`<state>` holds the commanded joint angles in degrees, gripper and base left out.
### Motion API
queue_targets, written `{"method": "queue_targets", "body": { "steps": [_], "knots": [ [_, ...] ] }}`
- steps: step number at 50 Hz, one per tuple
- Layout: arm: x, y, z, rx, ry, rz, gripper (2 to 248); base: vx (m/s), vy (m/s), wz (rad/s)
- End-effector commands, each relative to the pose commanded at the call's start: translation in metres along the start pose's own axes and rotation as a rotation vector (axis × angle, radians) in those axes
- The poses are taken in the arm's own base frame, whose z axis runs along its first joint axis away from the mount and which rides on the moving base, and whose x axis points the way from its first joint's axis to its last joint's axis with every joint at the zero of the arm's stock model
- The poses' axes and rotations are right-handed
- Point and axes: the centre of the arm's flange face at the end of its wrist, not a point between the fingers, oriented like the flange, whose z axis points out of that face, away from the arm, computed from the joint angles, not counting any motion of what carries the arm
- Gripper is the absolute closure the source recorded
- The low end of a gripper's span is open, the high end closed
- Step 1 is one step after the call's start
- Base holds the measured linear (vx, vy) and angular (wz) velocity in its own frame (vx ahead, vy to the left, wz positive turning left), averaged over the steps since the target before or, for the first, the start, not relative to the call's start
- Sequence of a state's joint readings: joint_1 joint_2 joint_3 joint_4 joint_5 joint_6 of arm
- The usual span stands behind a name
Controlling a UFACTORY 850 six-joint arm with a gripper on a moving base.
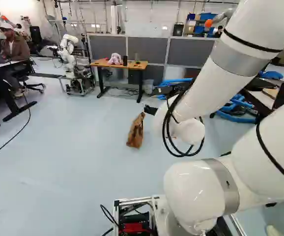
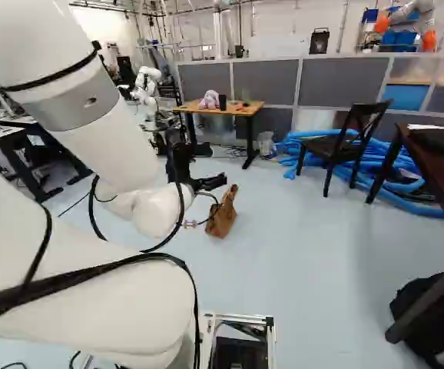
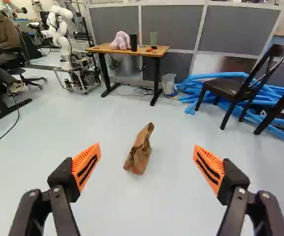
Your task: Pick up the bag on the ground and place it on the table
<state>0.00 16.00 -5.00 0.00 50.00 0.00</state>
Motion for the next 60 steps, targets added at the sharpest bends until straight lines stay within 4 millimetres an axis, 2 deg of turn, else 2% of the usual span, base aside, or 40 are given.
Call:
{"method": "queue_targets", "body": {
  "steps": [25, 60],
  "knots": [
    [0.0000, 0.0000, 0.0000, 0.000, 0.000, 0.000, 3, 0.023, 0.001, 0.000],
    [0.0000, 0.0000, 0.0000, 0.000, 0.000, 0.000, 3, 0.106, 0.002, -0.008]
  ]
}}
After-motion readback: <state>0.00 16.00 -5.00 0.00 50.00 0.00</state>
